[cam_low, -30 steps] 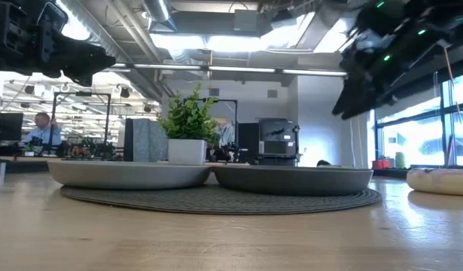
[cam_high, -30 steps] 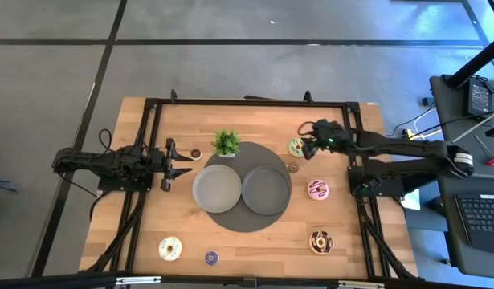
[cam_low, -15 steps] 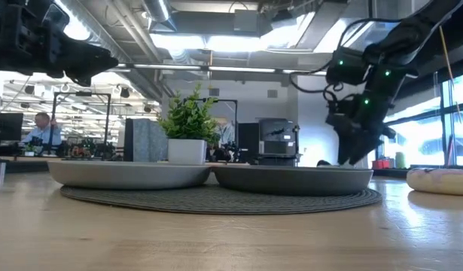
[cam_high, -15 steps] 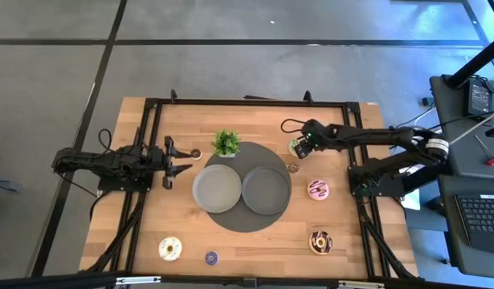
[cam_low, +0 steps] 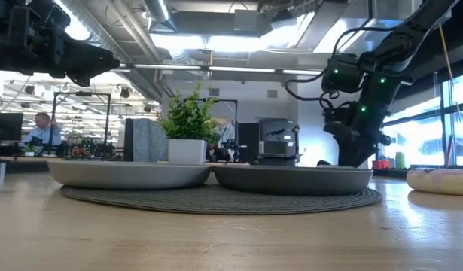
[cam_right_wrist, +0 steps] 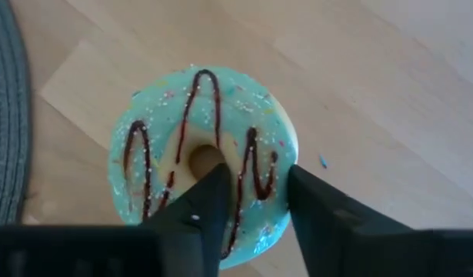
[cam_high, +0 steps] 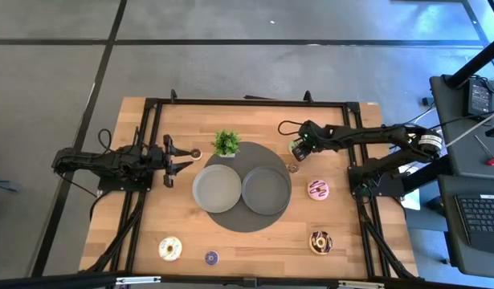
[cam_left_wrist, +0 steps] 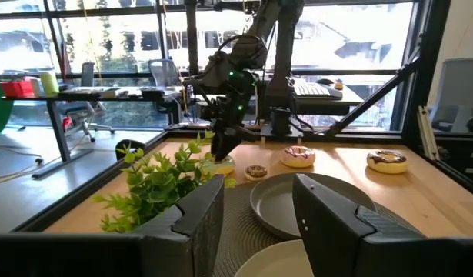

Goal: Pick & Place donuts
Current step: Put the large green donut on the black plate

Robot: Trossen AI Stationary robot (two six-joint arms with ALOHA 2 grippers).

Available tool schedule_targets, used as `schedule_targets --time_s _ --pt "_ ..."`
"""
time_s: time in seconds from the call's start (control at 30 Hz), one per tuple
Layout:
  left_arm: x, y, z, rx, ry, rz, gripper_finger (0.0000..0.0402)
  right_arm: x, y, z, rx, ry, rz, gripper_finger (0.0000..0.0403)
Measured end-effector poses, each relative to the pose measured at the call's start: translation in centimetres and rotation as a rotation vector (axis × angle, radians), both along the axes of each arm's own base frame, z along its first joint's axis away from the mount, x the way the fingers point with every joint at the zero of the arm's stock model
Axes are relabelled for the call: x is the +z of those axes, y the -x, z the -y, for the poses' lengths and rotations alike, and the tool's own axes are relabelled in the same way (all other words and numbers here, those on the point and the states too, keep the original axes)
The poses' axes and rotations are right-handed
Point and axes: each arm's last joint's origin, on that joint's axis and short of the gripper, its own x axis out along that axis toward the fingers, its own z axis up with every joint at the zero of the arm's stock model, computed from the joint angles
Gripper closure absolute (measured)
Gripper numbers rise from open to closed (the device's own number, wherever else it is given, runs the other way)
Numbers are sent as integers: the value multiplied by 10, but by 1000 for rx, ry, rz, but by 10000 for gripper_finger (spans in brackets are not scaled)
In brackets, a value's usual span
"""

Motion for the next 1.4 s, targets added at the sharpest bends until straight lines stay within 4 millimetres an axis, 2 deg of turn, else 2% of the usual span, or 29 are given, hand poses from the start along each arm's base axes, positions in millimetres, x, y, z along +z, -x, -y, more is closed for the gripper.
schedule_targets --time_s 0.13,0.33,0.43,0.6,0.77,0.9,1.13,1.4 --pt "0 0 0 0 0 0 252 8 -1 1 46 37 8 328" --pt "0 0 0 0 0 0 251 39 -10 -3 143 56 83 364" --pt "0 0 0 0 0 0 249 56 -20 -16 280 -20 192 365" --pt "0 0 0 0 0 0 251 63 -40 -49 471 -92 335 351" --pt "0 0 0 0 0 0 252 63 -53 -78 598 -90 390 345" --pt "0 0 0 0 0 -1 249 59 -62 -90 590 -49 401 346" --pt "0 0 0 0 0 -1 253 45 -73 -92 587 -40 370 349" --pt "0 0 0 0 0 -1 249 45 -99 -90 641 -38 260 349"
